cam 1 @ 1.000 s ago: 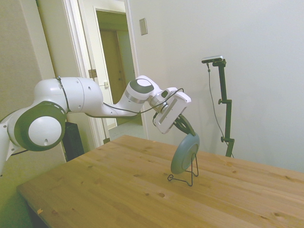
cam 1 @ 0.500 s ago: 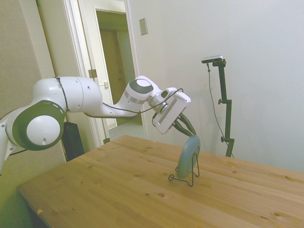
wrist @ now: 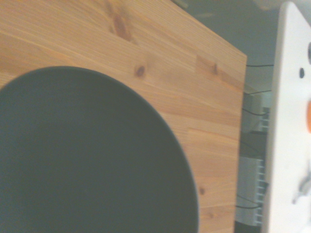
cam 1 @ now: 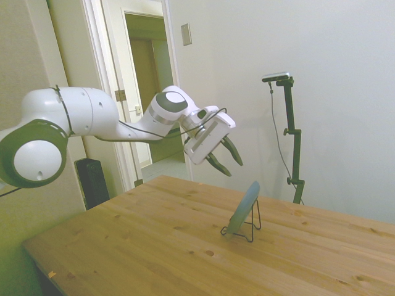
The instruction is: Load the plate
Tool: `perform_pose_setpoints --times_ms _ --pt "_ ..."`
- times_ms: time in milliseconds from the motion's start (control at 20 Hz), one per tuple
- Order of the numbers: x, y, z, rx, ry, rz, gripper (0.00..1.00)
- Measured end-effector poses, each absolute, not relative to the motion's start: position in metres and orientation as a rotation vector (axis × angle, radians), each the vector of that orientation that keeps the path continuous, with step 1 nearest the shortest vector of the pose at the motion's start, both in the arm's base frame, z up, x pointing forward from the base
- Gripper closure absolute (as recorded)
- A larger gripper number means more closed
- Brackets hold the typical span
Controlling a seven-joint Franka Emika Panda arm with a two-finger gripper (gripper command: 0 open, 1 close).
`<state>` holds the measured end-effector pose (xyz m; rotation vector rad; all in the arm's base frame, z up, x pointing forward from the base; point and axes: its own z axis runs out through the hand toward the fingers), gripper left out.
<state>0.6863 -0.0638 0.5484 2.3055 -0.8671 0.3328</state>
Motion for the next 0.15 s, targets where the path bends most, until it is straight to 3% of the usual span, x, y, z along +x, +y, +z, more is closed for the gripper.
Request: perform_pose_setpoints --times_ms 150 --pt "0.659 -0.041 0.583 2.462 -0.935 0.291 0.00"
